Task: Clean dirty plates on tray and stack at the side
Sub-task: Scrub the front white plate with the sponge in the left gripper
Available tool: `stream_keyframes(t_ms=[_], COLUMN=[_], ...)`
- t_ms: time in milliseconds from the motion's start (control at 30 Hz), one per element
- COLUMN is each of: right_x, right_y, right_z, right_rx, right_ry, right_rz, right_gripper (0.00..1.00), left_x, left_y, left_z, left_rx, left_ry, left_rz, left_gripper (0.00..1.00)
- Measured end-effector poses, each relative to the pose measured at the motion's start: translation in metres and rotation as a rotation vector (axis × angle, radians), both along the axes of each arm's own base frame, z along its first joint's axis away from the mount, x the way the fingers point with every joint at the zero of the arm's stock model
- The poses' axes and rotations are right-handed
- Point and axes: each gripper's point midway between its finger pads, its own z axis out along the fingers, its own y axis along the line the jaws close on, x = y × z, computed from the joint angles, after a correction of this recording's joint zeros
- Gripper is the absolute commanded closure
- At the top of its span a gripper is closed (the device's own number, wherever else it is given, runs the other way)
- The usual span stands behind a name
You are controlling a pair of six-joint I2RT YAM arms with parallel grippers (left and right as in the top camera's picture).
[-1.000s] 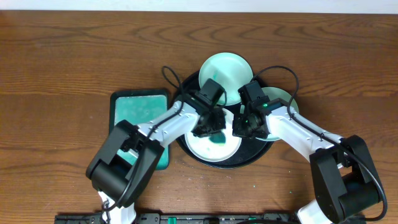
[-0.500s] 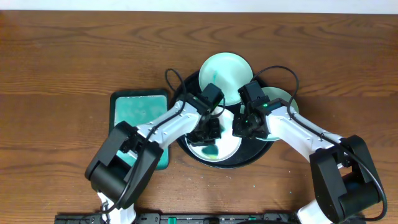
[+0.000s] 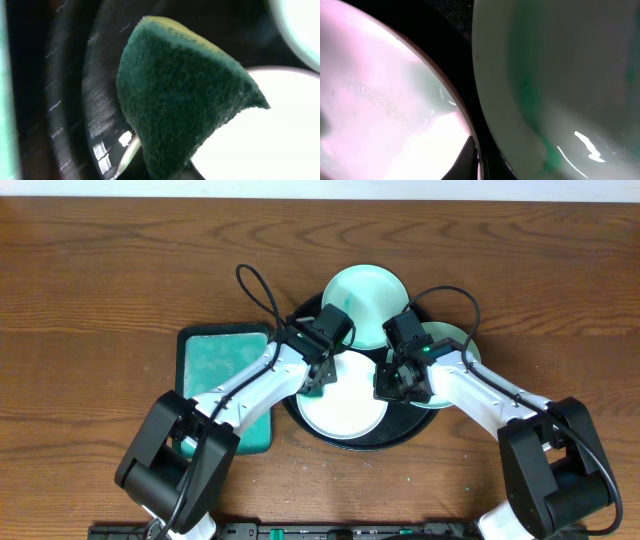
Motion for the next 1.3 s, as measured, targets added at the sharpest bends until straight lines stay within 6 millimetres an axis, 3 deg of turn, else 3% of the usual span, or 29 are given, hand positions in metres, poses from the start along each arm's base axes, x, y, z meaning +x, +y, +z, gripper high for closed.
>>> stream_keyframes(t_ms=[133,233,500,567,867,1100,1300], right_x=[0.0,0.0,0.001,0.001,0.001,0.001,0.001], right_y=[0.0,0.0,-0.001,-0.002,-0.002,-0.002,-0.002], right_z=[0.0,0.0,0.0,0.0,0.0,0.0,0.0], right_rx=[0.0,0.0,-0.005,-0.007,-0.011,-0.01,-0.009], right_ry=[-0.001,-0.001,-0.004,-0.003,-0.005,-0.004,-0.003], right_rz=[0.0,0.0,0.003,0.001,-0.001,-0.003,-0.003], right_gripper=[0.99,0.99,0.99,0.99,0.99,0.99,0.99], left_x=[0.004,-0.011,-0.054,-0.059,-0.048,-0.012,-0.011], left_y=[-0.038,-0.065,-0.106,-0.108,-0.092,-0.03,0.006], left_z=[-0.006,-0.018,-0.018,-0.019,-0.025,-0.027,-0.026], left_rx=[-0.182,-0.3,-0.439,-0.433,-0.333,-0.173,-0.08], left_ry=[0.026,0.119,0.267,0.273,0.218,0.149,0.194], left_rz=[-0.046,-0.097,-0.213,-0.225,-0.187,-0.012,0.054], left_gripper=[0.93,0.93,0.93,0.93,0.93,0.93,0.93])
